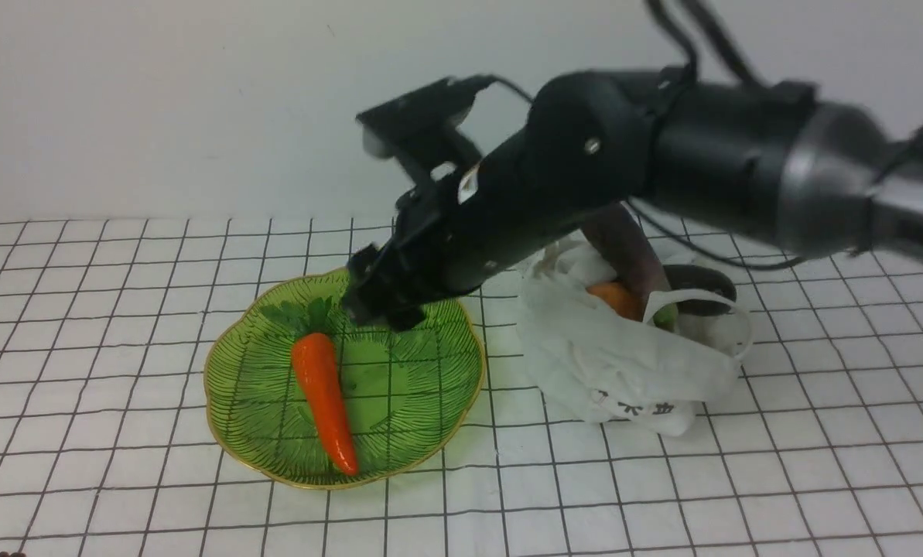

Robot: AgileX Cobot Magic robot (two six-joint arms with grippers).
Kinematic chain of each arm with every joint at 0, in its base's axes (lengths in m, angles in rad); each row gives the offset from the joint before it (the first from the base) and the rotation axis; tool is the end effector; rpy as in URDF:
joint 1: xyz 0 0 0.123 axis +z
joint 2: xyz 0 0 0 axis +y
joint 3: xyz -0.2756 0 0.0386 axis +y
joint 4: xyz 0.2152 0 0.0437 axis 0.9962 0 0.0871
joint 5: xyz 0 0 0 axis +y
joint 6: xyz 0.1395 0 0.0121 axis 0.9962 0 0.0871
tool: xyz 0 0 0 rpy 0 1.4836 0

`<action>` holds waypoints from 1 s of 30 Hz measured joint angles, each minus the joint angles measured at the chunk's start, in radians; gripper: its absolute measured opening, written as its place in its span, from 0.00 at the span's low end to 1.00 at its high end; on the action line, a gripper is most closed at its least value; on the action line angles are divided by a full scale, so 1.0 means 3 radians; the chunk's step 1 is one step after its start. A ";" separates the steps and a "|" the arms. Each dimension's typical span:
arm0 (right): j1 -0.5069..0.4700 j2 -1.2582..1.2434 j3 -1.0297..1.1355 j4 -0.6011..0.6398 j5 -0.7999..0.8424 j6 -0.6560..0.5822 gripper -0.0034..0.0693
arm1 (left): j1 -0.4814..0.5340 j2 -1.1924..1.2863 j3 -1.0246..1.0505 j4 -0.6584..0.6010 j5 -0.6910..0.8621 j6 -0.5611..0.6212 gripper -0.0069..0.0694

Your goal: Take vegetables from bag on white checkered tablecloth place on plate.

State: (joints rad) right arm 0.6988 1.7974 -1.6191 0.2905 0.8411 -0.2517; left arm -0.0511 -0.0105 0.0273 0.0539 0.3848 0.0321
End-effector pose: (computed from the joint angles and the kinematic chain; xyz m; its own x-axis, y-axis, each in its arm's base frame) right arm 0.2892 0.2821 0.2796 -0.5639 -0.5439 -0.6214 -0.7608 0.6348 0.1347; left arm 0.0731 -0.0009 0.1555 -0.3047 0.0976 -0.9474 0.0570 0.9948 0.0842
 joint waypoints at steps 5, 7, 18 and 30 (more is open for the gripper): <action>-0.0158 -0.0903 0.0000 -0.0652 0.0561 0.0616 0.13 | 0.0000 0.0000 0.0000 0.0000 0.0000 0.0000 0.08; -0.0171 -0.1217 0.0000 -0.0824 0.0750 0.0787 0.07 | 0.0000 0.0000 0.0000 0.0000 0.0000 0.0000 0.08; -0.0177 -0.3821 0.1172 -0.1144 0.0436 0.1316 0.03 | 0.0000 0.0000 0.0000 0.0000 0.0000 0.0000 0.08; -0.0177 -0.5976 0.3694 -0.1191 -0.1691 0.2128 0.03 | 0.0000 0.0000 0.0000 0.0000 0.0000 0.0000 0.08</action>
State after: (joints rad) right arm 0.6455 0.0045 -0.5109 -0.0668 0.3337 0.3866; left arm -0.0511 -0.0105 0.0273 0.0539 0.3848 0.0321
